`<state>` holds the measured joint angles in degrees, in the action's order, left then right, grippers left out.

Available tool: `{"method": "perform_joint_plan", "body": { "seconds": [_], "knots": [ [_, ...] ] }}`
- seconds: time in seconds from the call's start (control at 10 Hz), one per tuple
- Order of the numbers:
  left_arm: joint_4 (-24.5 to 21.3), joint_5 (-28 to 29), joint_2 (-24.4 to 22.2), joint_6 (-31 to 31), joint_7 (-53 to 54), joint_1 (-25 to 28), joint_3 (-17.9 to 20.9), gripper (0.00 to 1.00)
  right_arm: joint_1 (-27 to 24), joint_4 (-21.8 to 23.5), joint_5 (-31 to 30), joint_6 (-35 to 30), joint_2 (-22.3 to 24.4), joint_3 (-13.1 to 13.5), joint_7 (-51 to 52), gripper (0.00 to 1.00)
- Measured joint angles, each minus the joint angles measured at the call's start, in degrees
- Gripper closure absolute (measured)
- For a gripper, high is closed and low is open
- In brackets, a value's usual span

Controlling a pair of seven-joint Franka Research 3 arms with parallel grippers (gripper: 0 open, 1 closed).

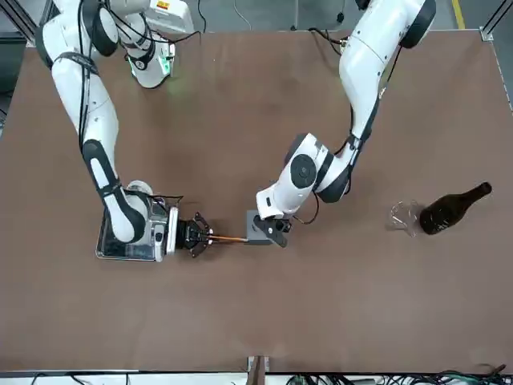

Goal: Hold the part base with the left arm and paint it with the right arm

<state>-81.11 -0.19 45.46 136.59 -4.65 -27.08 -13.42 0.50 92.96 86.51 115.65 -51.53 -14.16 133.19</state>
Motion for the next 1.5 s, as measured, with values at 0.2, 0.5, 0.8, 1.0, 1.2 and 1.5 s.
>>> {"method": "perform_joint_plan", "body": {
  "seconds": [0.2,0.5,0.8,1.0,1.2,1.5],
  "knots": [
    [0.00,0.00,0.00,0.00,0.00,0.00,0.00,0.93,0.09,0.97,-0.01,0.34,-0.11,-0.03,0.07,0.95],
    [0.00,0.00,0.00,0.00,0.00,0.00,0.00,0.92,0.14,3.99,-0.04,0.25,-0.16,-0.10,1.10,0.95],
    [0.00,0.00,0.00,0.00,0.00,-0.01,0.00,0.92,0.11,6.99,-0.05,-4.58,-0.08,-0.11,2.34,0.95],
    [0.00,0.00,0.00,0.00,0.00,-0.01,0.00,0.92,-0.06,8.66,-0.08,-7.61,0.37,0.12,2.48,0.95],
    [0.00,0.00,0.00,0.00,0.00,-0.01,0.00,0.92,-0.18,9.29,-0.61,-9.23,0.68,0.71,2.59,0.95],
    [0.00,0.00,0.00,0.00,0.00,-0.01,0.00,0.92,-0.63,9.39,-1.00,-9.08,1.84,1.53,2.60,0.95]
  ]
}}
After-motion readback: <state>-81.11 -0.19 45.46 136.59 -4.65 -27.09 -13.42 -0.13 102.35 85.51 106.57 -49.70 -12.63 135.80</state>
